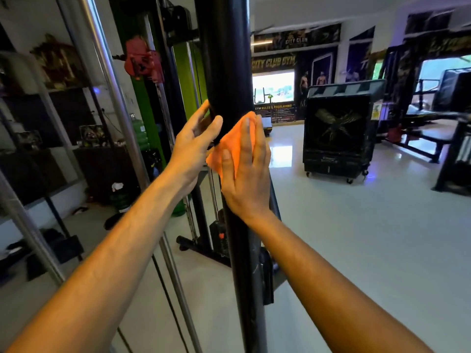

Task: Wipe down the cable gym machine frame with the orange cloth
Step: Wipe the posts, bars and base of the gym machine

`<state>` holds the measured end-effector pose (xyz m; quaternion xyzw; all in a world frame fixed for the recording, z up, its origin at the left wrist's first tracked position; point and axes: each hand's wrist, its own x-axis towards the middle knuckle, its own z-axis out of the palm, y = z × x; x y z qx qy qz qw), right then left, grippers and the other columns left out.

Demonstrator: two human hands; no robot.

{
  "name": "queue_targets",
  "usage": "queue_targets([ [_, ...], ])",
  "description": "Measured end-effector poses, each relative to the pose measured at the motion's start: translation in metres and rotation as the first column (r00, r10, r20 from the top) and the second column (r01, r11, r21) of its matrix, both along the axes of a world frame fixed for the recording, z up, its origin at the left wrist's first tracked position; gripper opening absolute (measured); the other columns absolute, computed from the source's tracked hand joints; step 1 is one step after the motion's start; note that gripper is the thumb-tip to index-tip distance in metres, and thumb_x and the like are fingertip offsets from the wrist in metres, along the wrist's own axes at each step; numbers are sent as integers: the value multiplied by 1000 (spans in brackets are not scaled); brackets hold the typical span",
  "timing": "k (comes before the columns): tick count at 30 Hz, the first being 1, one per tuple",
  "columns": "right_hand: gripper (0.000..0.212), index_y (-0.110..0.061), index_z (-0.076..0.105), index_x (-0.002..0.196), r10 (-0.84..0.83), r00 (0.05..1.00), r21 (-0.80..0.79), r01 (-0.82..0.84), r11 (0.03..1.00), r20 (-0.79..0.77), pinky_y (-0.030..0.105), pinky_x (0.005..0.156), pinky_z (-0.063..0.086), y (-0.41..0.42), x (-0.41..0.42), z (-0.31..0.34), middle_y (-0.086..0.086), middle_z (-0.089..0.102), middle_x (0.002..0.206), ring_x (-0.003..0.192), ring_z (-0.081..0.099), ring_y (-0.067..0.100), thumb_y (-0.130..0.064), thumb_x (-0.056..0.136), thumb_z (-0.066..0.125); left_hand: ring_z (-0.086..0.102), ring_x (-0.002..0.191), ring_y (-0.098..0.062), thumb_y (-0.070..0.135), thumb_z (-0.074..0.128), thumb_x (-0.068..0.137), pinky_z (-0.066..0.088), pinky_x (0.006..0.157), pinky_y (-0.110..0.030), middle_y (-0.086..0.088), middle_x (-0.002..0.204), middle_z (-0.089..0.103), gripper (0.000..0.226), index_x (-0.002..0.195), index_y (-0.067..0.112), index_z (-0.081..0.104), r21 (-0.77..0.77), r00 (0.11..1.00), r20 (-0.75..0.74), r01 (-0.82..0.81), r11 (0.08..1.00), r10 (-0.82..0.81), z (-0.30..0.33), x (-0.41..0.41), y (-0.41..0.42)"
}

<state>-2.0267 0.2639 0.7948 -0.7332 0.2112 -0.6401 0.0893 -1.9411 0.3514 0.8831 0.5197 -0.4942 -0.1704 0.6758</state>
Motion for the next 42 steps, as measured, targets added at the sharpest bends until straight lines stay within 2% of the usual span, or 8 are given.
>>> queue_targets([
  [7,97,-36,-11,172,-33,988,19,36,999,-149,57,129,29,12,-14,-137,1,-13,181,168,-4,29,-38,110,63,50,135,6,47,71,101,43,117,-38,29,143,57,62,157,48,46,52,999,-27,-23,998,24,-32,-5,-1],
  [15,78,-19,6,173,2,999,62,1,998,-38,49,134,20,9,-4,-56,8,0,182,168,6,26,-35,114,55,46,144,-3,45,72,100,40,124,-44,29,141,55,62,156,47,46,64,997,-78,-4,998,9,-51,-6,1],
  [19,85,-25,-2,173,-8,996,89,16,996,-88,49,133,21,17,-11,-121,8,-6,182,168,1,30,-36,113,57,40,147,-9,50,67,101,35,124,-43,24,146,47,68,162,45,37,108,995,-102,18,994,-7,-61,-11,1],
  [23,99,-38,-14,171,15,981,164,18,986,-194,63,125,37,26,-23,-188,-2,-15,180,168,0,30,-37,111,64,36,154,-12,55,65,101,32,127,-48,18,165,40,71,163,49,32,157,992,-120,54,986,-35,-71,-11,6],
  [30,74,-17,8,170,0,999,89,5,996,-48,50,134,21,12,-7,-77,14,5,181,167,11,31,-32,114,55,43,148,-16,54,65,103,47,107,-35,14,166,40,66,162,46,37,199,992,-121,65,978,-41,-73,-5,10],
  [34,84,-25,0,172,-24,992,136,41,990,-125,42,134,13,21,-11,-148,11,-4,181,168,1,31,-39,113,57,48,139,-6,55,64,103,42,120,-44,21,158,47,60,159,48,41,218,991,-130,52,975,-24,-98,-4,11],
  [38,97,-35,-15,171,3,958,258,74,963,-287,67,122,38,38,-29,-253,4,-15,180,168,-1,33,-39,110,61,48,137,-2,53,62,105,39,124,-44,29,139,51,64,162,43,37,240,992,-129,29,970,2,-115,-8,12],
  [42,85,-27,-8,173,27,983,287,28,958,-184,62,127,34,31,-22,-211,4,-9,182,168,2,29,-44,114,51,44,142,-5,55,64,103,36,126,-46,29,137,50,66,162,43,38,243,988,-157,26,970,13,-120,-10,9],
])
